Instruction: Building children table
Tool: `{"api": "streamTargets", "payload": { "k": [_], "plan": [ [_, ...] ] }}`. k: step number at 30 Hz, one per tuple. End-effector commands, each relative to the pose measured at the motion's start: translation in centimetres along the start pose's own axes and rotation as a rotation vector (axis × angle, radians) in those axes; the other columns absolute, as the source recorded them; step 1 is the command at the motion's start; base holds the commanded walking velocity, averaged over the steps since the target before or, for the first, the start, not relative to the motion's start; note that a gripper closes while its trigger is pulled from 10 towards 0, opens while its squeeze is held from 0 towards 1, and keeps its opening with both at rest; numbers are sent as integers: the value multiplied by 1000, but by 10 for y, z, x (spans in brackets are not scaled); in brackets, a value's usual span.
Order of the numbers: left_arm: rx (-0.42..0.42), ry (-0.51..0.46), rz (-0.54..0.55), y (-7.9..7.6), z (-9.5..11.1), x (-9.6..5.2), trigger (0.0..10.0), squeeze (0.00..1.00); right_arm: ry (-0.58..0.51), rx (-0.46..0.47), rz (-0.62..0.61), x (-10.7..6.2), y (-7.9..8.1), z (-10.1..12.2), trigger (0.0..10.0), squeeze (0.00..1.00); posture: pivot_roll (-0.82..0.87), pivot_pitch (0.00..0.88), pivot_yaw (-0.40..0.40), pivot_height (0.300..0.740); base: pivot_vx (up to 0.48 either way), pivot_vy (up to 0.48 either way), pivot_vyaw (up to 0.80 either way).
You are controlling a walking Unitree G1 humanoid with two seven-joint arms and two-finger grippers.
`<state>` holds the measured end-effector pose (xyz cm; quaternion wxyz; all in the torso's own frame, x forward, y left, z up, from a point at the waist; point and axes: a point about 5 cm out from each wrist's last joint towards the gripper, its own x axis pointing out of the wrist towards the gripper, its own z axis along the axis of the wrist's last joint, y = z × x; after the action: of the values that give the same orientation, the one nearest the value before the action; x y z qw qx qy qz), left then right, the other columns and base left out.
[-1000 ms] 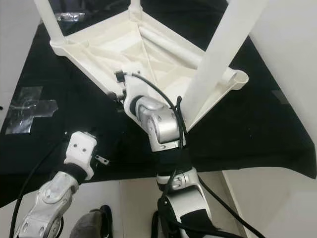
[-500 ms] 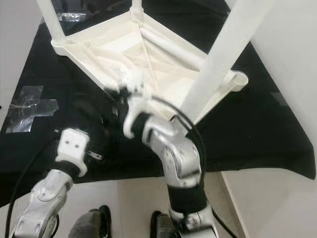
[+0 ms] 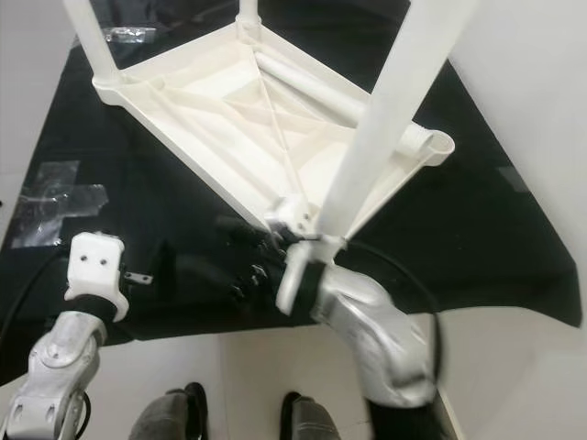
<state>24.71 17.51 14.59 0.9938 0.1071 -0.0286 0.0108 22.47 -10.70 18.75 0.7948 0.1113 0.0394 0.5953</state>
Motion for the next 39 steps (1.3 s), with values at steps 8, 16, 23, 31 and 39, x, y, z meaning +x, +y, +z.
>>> {"api": "streamTargets", "payload": {
  "k": [8, 16, 23, 31, 39],
  "plan": [
    [7, 32, -46, -4, -6, -1, 10000, 0, 229, -19, 80, -63, 9, -7, 10000, 0, 34, 234, -91, 740, 0, 0, 0],
    [-2, 35, -77, -7, -6, -1, 10000, 0, 577, -173, -95, -124, -12, 18, 10000, 0, 26, 239, -89, 740, 0, 0, 0],
    [-1, 39, -90, -8, -7, -3, 10000, 0, 625, -383, -244, -133, -35, 52, 10000, 0, 25, 242, -89, 740, 0, 0, 0],
    [-3, 34, -91, -11, -5, -2, 10000, 0, 435, -486, -175, -93, -41, 62, 10000, 0, 35, 242, -88, 740, 0, 0, 0],
    [-3, 33, -90, -11, -5, -3, 10000, 0, 171, -429, -54, -47, -40, 61, 10000, 0, 44, 245, -90, 740, 0, 0, 0]
  ]
}}
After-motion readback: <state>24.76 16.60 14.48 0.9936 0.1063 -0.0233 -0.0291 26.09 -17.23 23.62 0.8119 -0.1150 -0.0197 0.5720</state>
